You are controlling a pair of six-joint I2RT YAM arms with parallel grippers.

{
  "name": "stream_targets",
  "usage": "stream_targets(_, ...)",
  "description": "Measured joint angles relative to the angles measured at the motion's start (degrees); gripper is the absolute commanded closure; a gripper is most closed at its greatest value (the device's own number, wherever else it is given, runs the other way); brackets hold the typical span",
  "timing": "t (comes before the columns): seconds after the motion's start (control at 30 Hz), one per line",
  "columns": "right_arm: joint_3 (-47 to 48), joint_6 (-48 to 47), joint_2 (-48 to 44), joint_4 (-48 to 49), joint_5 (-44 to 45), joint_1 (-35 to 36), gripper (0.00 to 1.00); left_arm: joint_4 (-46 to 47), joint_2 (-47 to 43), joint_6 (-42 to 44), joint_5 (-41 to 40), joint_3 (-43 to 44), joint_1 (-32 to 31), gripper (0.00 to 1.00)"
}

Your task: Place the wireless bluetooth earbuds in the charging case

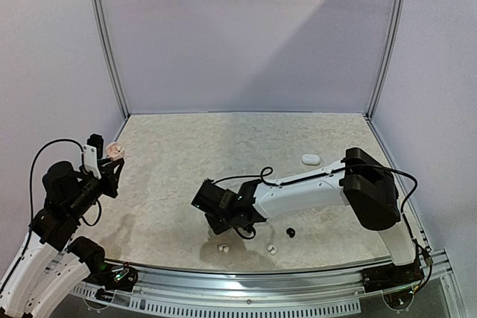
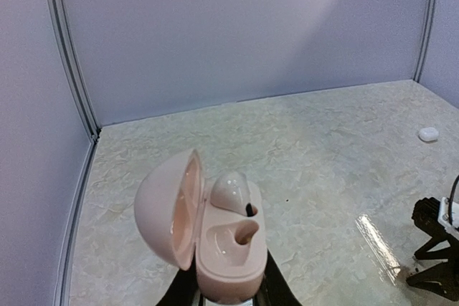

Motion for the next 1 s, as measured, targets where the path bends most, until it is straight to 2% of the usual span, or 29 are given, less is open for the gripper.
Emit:
stream_targets(0.07, 1.4, -1.7, 0.0, -1.9, -2.9, -0.8, 0.44, 0.0, 0.0, 0.0, 0.2, 0.0, 0.0, 1.00)
stream_targets(0.2, 5.9, -5.1, 0.0, -6.0, -9.2, -2.7, 0.41, 0.0, 0.0, 0.0, 0.8, 0.0, 0.0, 1.00)
stream_targets(0.27, 6.4, -5.6, -0.1, -6.3, -10.3, -3.1, 0.44, 0.0, 0.0, 0.0, 0.9, 0.0, 0.0, 1.00)
stream_targets(0.4, 6.5, -5.3, -1.5, -7.4, -14.3, -5.1, 0.68, 0.0, 0.0, 0.0, 1.2, 0.0, 0.0, 1.00)
stream_targets(0.47, 6.8, -3.8, -2.4, -8.4, -15.9, -6.6, 0.72, 0.0, 0.0, 0.0, 1.5, 0.0, 0.0, 1.00)
stream_targets(0.77, 13.2, 1.8, -2.1, -15.1, -20.0, -8.9, 0.79, 0.0, 0.0, 0.0, 3.1, 0.0, 0.0, 1.00)
stream_targets(0.93, 15.4, 2.1, 0.0, -17.9, -21.7, -8.5, 0.78, 0.0, 0.0, 0.0, 3.8, -0.1, 0.0, 1.00)
stream_targets(1.0, 15.3, 2.1, 0.5, -18.8, -22.8, -8.5, 0.74, 0.0, 0.0, 0.0, 3.9, -0.1, 0.0, 1.00)
